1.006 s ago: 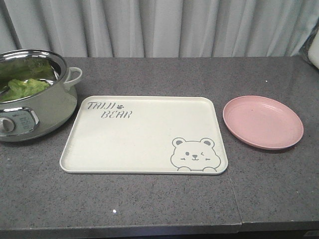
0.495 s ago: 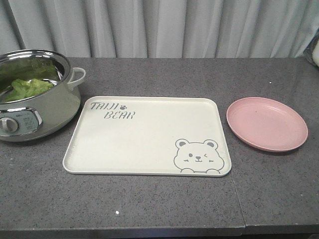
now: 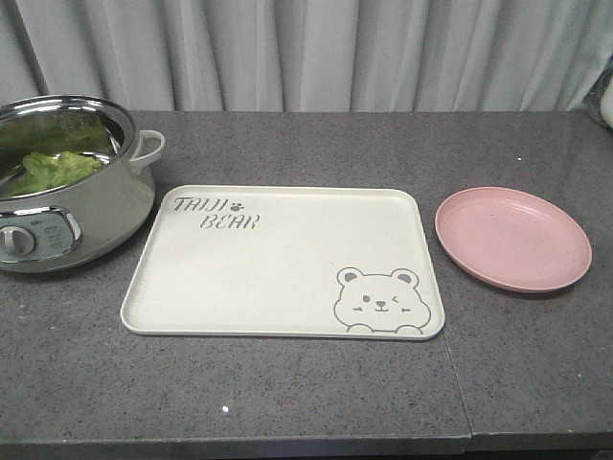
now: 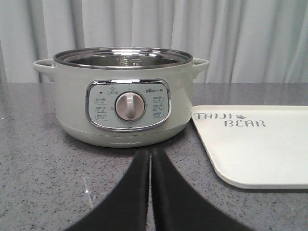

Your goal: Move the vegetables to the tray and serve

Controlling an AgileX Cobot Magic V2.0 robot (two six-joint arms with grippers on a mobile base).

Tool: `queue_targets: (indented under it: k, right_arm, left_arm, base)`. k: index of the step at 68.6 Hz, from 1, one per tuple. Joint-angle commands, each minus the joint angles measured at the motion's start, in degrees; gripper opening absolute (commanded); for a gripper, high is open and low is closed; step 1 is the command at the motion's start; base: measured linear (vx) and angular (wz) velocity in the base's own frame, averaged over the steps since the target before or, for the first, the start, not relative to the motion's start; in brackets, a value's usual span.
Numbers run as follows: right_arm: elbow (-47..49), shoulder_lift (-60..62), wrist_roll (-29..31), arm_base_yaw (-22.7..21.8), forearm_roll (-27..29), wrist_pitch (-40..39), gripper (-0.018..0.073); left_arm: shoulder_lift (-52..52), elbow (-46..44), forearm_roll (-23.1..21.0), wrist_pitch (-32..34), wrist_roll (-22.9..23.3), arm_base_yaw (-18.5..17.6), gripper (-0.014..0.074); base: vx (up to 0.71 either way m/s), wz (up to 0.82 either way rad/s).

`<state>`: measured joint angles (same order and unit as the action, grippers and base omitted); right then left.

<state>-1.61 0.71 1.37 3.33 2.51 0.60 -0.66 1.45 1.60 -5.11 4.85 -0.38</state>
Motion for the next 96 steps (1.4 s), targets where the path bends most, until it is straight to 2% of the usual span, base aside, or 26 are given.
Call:
queue_targets:
  k: [1,77,82,90,96]
  right_arm:
    - [-0.86,0.26,-0.07,-0.12,-0.34,-4.44,-0.0002]
    - [-0.8,0.26,-0.07,-0.12,-0.28,-4.91,-0.0002]
    - [-0.8,0.26,-1.03,-0.12,0.06,-5.85,-0.0002]
    - [-0.8,0.26,-7.86,0.0,3.21,-9.03,-0.0002]
    - [-0.8,0.26,-11.47,0.0,5.66,-11.08,-0.0002]
  left_arm:
    - [-0.82,1.45,-0.04,4.05,0.54,0.06,-0.0006]
    - [-0.82,1.23,-0.04,5.11,0.73,0.06,-0.0006]
    - [-0.82,1.15,-1.18,7.97,3.9,0.06,-0.0006]
    - [-0.82,1.15,-6.14,11.92,13.26,0.06,-0.0006]
    - [-0.82,1.15,-7.57,14.55,18.32,0.06,-0.0006]
  base:
    - [0.0,0.0]
    - [0.0,0.0]
    - [0.0,0.0]
    - [0.0,0.0]
    - [0.0,0.0]
